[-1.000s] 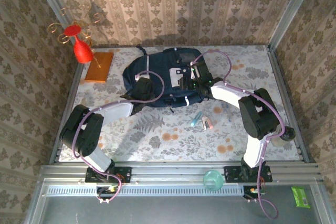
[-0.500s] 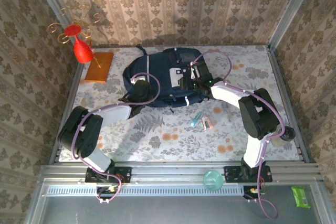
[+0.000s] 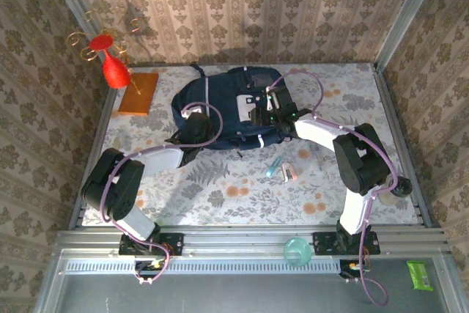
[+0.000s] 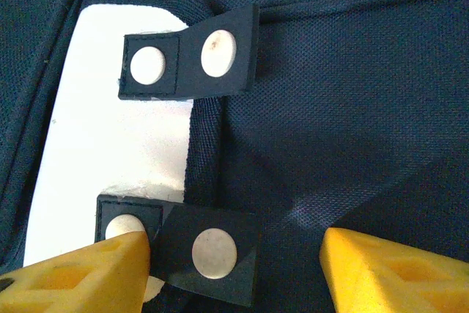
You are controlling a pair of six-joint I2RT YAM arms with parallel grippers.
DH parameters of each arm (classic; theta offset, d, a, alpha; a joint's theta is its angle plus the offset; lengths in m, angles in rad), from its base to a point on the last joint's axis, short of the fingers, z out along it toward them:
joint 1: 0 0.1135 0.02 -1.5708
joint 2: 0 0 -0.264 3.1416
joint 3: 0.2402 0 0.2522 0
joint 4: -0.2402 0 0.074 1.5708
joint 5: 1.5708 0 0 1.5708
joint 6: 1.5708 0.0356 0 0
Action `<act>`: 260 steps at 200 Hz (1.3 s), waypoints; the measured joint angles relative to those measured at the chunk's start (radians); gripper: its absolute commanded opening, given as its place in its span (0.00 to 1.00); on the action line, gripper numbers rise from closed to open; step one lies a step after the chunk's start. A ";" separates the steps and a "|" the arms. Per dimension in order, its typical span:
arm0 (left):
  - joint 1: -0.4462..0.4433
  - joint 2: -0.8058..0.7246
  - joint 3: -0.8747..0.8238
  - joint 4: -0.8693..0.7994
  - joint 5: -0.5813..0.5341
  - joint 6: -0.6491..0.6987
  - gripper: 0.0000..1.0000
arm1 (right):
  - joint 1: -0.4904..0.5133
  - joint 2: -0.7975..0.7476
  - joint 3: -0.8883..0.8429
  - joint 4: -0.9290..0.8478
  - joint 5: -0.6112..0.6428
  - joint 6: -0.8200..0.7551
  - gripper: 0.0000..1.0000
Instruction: Pack the student bag
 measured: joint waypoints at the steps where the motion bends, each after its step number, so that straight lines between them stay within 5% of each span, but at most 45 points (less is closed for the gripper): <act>1: 0.000 0.000 0.000 0.000 0.000 -0.001 0.07 | 0.000 0.000 0.000 0.000 0.000 0.000 0.66; 22: 0.000 -0.003 -0.004 0.009 -0.001 0.004 0.00 | -0.004 -0.002 -0.004 0.003 -0.002 0.000 0.67; 89: 0.004 -0.095 -0.031 -0.035 0.026 0.065 0.00 | -0.011 -0.003 -0.006 -0.002 -0.006 0.000 0.67; 208: 0.022 -0.190 -0.078 -0.178 0.271 0.282 0.00 | -0.067 -0.031 -0.006 -0.069 -0.030 0.000 0.73; 260: 0.020 -0.216 -0.106 -0.178 0.323 0.322 0.00 | -0.045 -0.159 -0.076 -0.133 -0.008 0.017 0.73</act>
